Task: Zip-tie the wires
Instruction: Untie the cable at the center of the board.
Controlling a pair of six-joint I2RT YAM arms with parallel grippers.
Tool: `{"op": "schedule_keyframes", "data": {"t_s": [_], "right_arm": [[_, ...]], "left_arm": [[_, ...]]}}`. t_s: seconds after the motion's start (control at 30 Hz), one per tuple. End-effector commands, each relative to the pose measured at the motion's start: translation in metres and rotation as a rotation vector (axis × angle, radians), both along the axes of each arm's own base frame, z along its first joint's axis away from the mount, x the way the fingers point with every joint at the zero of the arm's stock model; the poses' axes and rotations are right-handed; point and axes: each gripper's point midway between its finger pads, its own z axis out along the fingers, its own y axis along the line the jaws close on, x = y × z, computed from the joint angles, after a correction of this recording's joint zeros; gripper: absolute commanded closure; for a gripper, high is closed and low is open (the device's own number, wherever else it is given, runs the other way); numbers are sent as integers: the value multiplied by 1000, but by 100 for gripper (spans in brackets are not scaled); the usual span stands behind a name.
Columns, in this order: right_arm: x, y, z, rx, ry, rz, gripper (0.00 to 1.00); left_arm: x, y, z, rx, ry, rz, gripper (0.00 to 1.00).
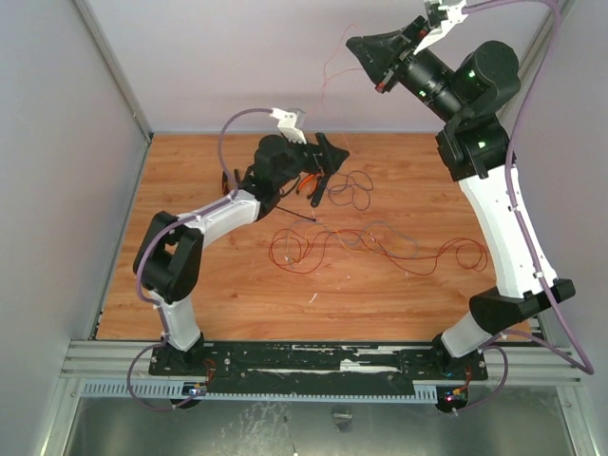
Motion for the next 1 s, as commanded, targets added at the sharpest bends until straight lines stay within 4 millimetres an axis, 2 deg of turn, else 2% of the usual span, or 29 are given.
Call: {"op": "schedule_keyframes", "data": {"t_s": [0.0, 0.13, 0.53, 0.73, 0.97], "right_arm": [[-26, -2, 14, 32, -37, 53, 100], [-34, -8, 18, 36, -51, 38, 100], [-46, -17, 15, 48, -42, 19, 100], [-47, -18, 13, 44, -33, 13, 100], [-50, -21, 14, 46, -22, 9, 100]], "left_arm": [[-4, -36, 0, -24, -37, -70, 2], [-15, -56, -13, -30, -25, -113, 2], [-24, -51, -13, -27, -17, -114, 2], [-10, -36, -7, 25, -29, -32, 2], [27, 11, 3, 36, 6, 113, 2]]}}
